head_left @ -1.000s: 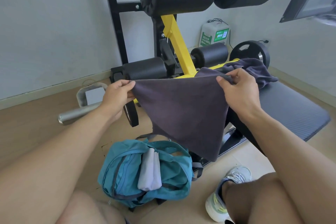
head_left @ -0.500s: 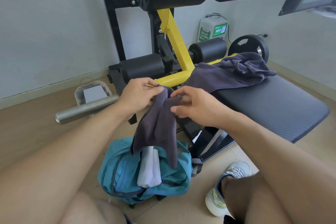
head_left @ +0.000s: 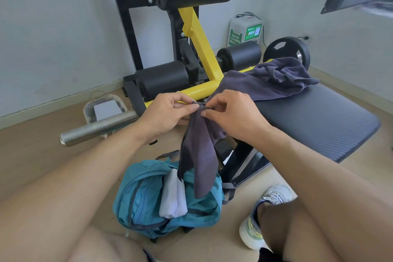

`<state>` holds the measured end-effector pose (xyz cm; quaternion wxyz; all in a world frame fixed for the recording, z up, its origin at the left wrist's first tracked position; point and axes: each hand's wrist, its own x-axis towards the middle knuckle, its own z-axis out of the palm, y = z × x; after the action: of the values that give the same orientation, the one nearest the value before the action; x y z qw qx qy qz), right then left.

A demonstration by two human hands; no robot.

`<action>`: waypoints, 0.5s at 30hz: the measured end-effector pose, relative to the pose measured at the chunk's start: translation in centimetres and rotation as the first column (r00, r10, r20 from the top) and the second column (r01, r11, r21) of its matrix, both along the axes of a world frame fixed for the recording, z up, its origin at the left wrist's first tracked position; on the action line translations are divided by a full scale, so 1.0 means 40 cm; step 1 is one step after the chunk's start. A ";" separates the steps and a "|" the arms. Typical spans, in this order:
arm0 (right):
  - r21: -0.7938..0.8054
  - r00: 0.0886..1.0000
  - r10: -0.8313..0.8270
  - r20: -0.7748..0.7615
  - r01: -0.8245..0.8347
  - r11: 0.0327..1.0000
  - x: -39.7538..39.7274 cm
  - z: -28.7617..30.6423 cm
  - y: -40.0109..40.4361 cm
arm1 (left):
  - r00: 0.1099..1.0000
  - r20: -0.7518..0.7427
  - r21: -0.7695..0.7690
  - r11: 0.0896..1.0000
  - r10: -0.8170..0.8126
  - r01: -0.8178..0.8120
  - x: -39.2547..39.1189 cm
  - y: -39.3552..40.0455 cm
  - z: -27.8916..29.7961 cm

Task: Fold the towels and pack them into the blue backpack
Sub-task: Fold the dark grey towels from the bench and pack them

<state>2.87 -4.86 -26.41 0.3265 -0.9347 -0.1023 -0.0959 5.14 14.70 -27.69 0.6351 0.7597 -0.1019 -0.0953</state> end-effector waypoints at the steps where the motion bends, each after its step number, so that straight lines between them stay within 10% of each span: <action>1: 0.000 1.000 -0.011 0.013 0.011 1.000 0.002 -0.001 0.000 | 1.000 -0.003 -0.004 1.000 -0.009 0.009 0.000 -0.002 0.000; 15: -0.021 0.998 0.042 0.040 -0.041 0.999 0.006 -0.004 -0.007 | 0.999 -0.003 0.021 0.999 -0.035 0.035 -0.016 -0.009 0.007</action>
<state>3.11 -5.14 -26.57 0.3167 -0.9336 -0.1291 -0.1068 4.48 14.34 -27.42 0.6256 0.7642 -0.1132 -0.1084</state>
